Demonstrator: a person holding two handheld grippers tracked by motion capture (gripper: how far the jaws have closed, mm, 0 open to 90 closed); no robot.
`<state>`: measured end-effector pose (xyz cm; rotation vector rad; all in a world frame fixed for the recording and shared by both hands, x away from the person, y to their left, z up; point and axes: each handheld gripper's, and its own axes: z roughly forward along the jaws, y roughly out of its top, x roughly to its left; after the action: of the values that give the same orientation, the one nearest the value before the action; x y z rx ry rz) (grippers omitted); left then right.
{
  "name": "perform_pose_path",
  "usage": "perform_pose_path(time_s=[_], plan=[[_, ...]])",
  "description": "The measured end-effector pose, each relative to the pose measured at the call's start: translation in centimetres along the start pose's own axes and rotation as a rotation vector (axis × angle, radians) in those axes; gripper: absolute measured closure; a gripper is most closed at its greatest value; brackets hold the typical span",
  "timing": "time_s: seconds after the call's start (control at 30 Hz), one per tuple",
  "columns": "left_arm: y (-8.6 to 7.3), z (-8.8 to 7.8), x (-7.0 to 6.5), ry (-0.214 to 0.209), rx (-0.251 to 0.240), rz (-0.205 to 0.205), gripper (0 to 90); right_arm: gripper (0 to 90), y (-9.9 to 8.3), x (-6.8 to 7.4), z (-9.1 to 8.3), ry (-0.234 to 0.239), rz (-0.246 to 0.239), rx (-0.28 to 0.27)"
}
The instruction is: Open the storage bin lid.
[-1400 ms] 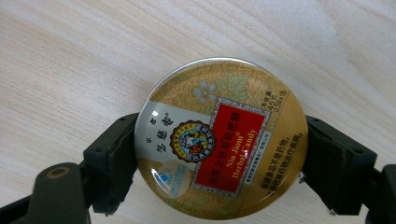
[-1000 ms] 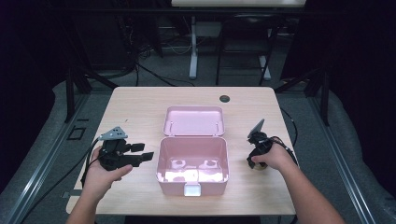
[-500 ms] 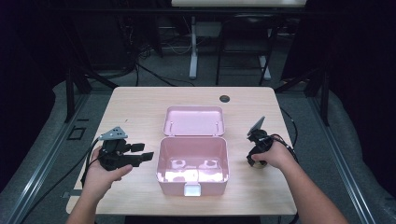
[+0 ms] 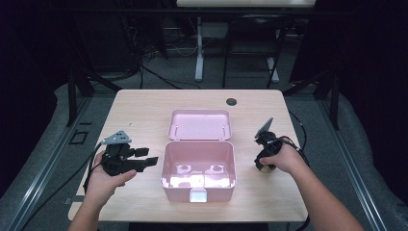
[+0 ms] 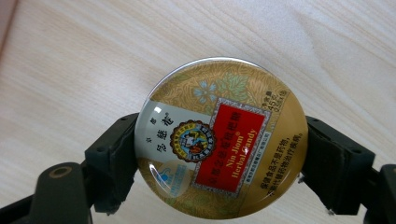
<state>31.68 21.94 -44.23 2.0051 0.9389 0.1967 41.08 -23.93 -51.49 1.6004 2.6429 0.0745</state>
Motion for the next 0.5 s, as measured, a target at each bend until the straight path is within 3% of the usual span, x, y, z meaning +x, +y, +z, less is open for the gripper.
perform_pose_path(time_s=[0.5], plan=[[0.0,-0.1,0.0,0.000,-0.002,-0.003,44.2,19.8,0.0,1.3,-3.1,-0.016,-0.065,-0.009]])
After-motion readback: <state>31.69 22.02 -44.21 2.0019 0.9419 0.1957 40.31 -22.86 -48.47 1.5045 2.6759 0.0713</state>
